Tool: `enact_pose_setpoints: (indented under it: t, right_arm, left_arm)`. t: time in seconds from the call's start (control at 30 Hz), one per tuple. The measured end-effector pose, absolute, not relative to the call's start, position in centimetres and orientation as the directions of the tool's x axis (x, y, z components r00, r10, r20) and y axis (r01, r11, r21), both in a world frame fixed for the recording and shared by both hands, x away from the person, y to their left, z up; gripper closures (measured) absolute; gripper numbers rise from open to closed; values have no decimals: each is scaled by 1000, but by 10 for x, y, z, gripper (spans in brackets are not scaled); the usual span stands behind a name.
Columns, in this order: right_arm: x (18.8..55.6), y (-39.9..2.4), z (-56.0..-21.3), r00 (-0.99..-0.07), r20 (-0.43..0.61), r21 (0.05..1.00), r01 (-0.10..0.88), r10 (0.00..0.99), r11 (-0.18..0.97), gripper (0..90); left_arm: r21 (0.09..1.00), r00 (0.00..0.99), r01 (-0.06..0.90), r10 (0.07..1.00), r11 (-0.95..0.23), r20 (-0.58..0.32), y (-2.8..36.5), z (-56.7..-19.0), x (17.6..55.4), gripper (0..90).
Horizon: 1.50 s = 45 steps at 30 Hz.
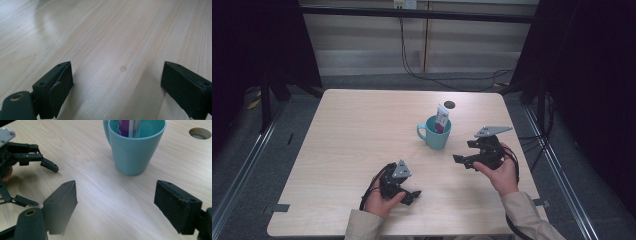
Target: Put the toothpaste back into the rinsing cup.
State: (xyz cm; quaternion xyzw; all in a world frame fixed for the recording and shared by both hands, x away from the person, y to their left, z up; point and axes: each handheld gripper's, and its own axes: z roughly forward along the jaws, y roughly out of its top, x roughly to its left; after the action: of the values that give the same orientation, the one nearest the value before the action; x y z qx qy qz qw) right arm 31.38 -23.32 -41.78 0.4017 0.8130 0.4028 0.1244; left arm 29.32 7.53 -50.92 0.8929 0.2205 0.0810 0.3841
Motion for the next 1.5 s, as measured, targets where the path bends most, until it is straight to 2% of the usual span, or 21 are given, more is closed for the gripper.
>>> enact_pose_setpoints:
  t: [1.5]
  right_arm:
    - [268,-248,-472,-677,90,710,558,730,430,163]
  left_arm:
    - [722,890,330,455,-608,-24,75,-509,293,103]
